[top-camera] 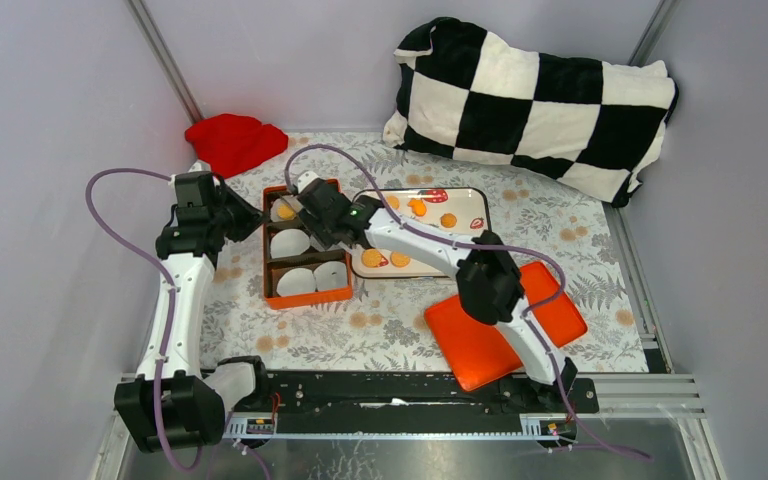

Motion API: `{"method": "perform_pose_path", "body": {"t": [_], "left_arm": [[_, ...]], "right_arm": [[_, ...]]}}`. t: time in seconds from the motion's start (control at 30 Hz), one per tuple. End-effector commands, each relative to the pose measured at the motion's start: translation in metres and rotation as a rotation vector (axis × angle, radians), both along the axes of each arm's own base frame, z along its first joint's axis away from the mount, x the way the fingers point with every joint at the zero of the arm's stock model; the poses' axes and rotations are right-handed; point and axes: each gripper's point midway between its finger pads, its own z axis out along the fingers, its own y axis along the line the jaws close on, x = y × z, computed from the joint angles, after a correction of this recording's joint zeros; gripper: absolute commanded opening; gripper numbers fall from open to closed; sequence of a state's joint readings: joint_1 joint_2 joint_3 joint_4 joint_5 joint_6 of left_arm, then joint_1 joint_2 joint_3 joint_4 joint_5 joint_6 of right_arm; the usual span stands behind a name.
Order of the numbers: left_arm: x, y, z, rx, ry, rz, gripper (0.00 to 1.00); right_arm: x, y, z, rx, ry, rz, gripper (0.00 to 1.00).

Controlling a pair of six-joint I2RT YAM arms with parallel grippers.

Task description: Pack the cookies

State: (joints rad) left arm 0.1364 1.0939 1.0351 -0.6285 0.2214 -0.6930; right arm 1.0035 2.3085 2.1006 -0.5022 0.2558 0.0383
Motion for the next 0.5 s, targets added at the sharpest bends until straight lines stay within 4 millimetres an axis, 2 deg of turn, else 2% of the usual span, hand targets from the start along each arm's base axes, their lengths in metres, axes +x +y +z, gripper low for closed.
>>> {"method": "perform_pose_path", "body": {"t": [0.0,0.07,0.1,0.17,0.3,0.47], "left_arm": [[0.0,-0.005,0.005,-0.004,-0.043,-0.039,0.15],[-0.001,-0.006,0.003,-0.013,-0.042,-0.044,0.15],[0.0,-0.007,0.002,-0.018,-0.042,-0.049,0.15],[-0.001,-0.009,-0.002,-0.029,-0.035,-0.054,0.15],[0.0,-0.013,-0.006,-0.051,-0.03,-0.068,0.15],[0.0,-0.015,-0.006,-0.062,-0.03,-0.074,0.15]], "right_arm": [[-0.002,-0.032,0.101,0.107,-0.16,-0.071,0.52],[-0.012,-0.056,0.109,0.095,-0.165,-0.102,0.52],[-0.02,-0.07,0.101,0.075,-0.15,-0.116,0.52],[-0.033,-0.095,0.102,0.07,-0.143,-0.144,0.52],[-0.054,-0.138,0.091,0.031,-0.127,-0.197,0.52],[-0.072,-0.166,0.056,-0.032,-0.066,-0.24,0.52]]}}
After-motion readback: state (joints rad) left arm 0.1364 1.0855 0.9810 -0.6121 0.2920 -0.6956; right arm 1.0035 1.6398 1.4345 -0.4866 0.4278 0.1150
